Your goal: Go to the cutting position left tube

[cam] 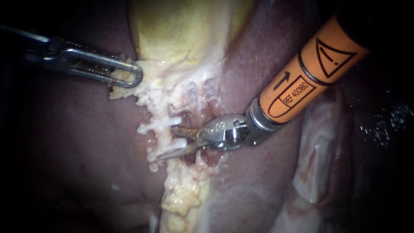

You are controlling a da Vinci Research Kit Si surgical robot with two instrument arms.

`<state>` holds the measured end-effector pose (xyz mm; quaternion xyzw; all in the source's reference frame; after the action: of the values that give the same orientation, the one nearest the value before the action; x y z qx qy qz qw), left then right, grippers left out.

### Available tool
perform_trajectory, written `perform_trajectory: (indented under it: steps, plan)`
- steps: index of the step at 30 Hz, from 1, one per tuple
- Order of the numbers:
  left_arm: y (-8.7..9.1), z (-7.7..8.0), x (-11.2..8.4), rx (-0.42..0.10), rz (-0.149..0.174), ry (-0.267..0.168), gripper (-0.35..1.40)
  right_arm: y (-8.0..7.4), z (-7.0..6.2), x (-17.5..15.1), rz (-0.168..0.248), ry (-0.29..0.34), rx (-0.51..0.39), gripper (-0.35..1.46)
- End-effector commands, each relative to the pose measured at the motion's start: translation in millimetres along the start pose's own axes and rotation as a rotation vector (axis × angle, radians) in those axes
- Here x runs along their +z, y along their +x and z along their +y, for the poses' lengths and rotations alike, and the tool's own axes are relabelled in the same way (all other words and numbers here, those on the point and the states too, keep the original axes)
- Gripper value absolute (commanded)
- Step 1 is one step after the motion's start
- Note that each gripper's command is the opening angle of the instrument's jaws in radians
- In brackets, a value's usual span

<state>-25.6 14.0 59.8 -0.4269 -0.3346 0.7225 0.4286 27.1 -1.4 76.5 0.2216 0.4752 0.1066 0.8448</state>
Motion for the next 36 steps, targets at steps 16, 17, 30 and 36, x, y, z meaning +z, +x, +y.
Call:
perform_trajectory:
  steps: [16,17,30,36]
  plan:
    - [0.0,0.0,-0.1,0.0,0.0,0.0,-0.35,0.3,-1.0,-5.1,0.013,0.044,-0.002,1.3]
    - [0.0,0.0,-0.1,0.0,0.0,0.0,-0.35,0.4,-1.1,-5.5,0.017,0.05,-0.002,1.3]
    - [-0.1,0.0,-0.2,0.0,0.0,-0.001,-0.35,2.1,-2.5,-6.5,0.076,0.157,0.01,1.3]
    - [-0.1,0.0,-0.2,0.0,0.0,-0.001,-0.35,2.4,-2.0,-5.0,0.077,0.172,0.021,1.28]
